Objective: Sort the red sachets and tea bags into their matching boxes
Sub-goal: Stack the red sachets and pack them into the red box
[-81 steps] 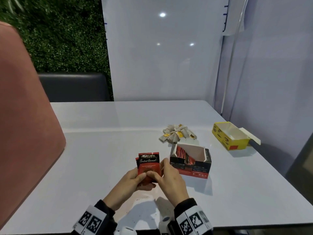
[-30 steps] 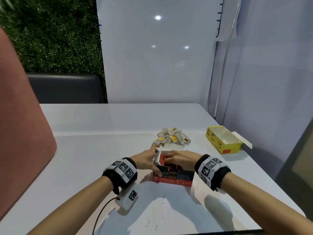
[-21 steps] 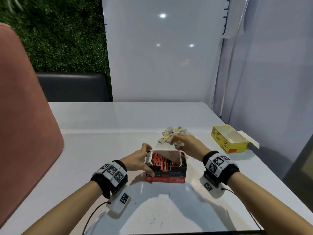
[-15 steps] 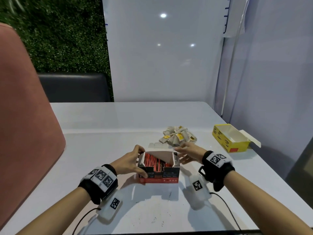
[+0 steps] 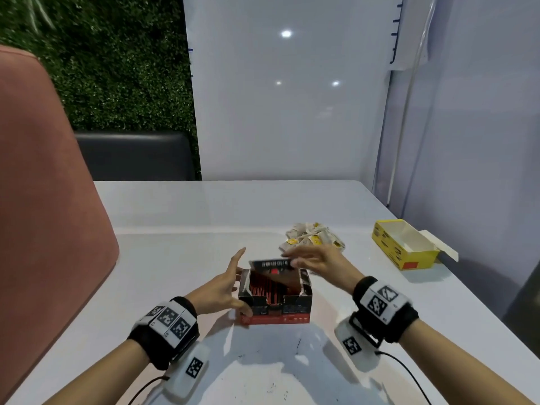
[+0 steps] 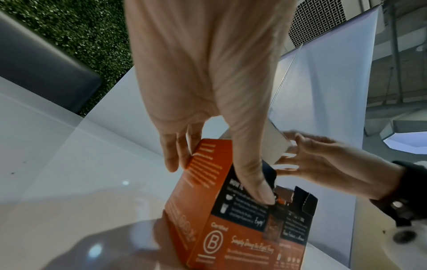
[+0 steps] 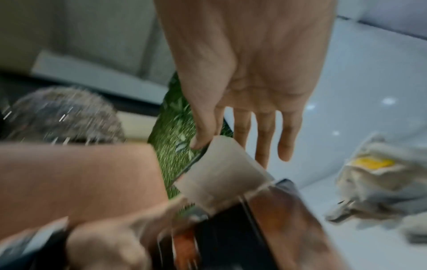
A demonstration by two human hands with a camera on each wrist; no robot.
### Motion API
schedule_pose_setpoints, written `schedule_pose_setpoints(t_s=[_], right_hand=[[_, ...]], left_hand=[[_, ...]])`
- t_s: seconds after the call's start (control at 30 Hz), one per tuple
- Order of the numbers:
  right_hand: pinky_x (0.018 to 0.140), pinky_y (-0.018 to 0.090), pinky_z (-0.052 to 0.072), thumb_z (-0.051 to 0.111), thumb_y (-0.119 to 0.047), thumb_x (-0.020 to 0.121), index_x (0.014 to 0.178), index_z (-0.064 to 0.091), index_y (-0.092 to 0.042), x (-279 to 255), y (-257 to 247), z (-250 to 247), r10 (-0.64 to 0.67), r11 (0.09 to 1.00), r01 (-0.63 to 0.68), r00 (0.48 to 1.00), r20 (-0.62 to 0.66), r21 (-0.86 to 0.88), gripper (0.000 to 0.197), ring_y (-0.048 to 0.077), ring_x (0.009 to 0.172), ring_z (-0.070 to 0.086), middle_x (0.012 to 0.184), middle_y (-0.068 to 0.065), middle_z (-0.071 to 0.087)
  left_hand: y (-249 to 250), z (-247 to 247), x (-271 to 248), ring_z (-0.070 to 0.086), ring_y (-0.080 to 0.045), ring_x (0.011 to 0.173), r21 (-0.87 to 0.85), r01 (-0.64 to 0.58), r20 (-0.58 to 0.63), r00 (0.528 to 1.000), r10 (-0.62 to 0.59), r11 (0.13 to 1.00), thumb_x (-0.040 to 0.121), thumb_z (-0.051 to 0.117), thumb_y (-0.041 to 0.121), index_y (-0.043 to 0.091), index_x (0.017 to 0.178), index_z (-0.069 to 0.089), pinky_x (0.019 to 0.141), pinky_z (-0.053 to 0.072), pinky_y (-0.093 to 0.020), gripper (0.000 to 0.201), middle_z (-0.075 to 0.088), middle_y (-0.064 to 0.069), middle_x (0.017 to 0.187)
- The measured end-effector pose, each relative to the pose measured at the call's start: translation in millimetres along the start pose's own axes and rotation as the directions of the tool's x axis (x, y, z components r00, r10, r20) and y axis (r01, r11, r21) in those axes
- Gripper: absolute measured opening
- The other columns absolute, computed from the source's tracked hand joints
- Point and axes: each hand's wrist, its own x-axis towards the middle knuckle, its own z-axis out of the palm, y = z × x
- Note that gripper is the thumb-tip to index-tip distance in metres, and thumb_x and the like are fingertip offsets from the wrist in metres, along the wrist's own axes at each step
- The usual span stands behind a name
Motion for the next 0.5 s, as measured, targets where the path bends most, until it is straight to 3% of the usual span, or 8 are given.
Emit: schedule_pose_setpoints(t_s=[0.1, 0.23, 0.27, 0.4, 0.5], right_hand=[[0.091, 0.019, 0.043, 0.066, -0.024, 0.085, 0.107, 0.070, -0.024, -15.0, 7.0, 8.2, -0.063, 0.968, 0.060, 0.998, -0.003, -0.245, 0.022, 0.008, 0.107, 0.058, 0.112, -0.004, 0.067], [0.092, 0.019, 0.043, 0.063, -0.019, 0.087, 0.111, 0.069, -0.018, -25.2, 13.2, 16.7, -0.129, 0.917, 0.127, 0.991, 0.019, -0.378, 0.025, 0.013, 0.113, 0.056, 0.123, -0.001, 0.062], [0.093, 0.020, 0.043, 0.063, -0.019, 0.087, 0.112, 0.069, -0.018, -26.2, 15.3, 18.1, -0.135, 0.909, 0.129, 0.991, 0.014, -0.397, 0.025, 0.014, 0.115, 0.055, 0.126, -0.001, 0.061], [0.095, 0.020, 0.042, 0.061, -0.020, 0.088, 0.113, 0.068, -0.019, -28.5, 19.9, 22.4, -0.151, 0.896, 0.138, 0.989, 0.003, -0.422, 0.026, 0.014, 0.119, 0.052, 0.129, -0.001, 0.059], [0.095, 0.016, 0.037, 0.061, -0.020, 0.089, 0.111, 0.069, -0.018, -28.5, 20.6, 22.6, -0.161, 0.883, 0.147, 0.987, 0.008, -0.445, 0.024, 0.014, 0.120, 0.053, 0.128, 0.001, 0.060]], left_hand=[[0.5, -1.0, -0.1, 0.044, -0.013, 0.125, 0.052, -0.035, 0.026, 0.999, 0.034, 0.998, 0.071, 0.080, 0.023, 0.045, 0.142, -0.005, 0.107, 0.034, -0.028, 0.113, 0.043, 0.004, 0.136], [0.7, -1.8, -2.1, 0.038, -0.015, 0.129, 0.131, -0.050, 0.047, 0.998, 0.044, 0.990, 0.049, 0.074, 0.068, 0.062, 0.129, 0.012, 0.107, 0.038, -0.033, 0.101, 0.038, 0.001, 0.140], [1.6, -1.2, -2.2, 0.037, -0.015, 0.129, 0.136, -0.048, 0.052, 0.998, 0.041, 0.990, 0.047, 0.071, 0.072, 0.062, 0.127, 0.013, 0.107, 0.037, -0.033, 0.099, 0.036, 0.001, 0.140], [10.2, 3.0, -3.4, 0.019, -0.022, 0.142, 0.187, -0.053, 0.028, 0.998, 0.049, 0.981, 0.055, 0.068, 0.066, 0.065, 0.126, 0.013, 0.111, 0.028, -0.032, 0.090, 0.009, -0.003, 0.155], [17.8, 9.0, -1.3, 0.005, -0.022, 0.146, 0.252, -0.088, 0.003, 0.996, 0.090, 0.964, 0.078, 0.068, 0.044, 0.059, 0.133, 0.018, 0.115, 0.022, -0.036, 0.076, -0.010, -0.003, 0.158]])
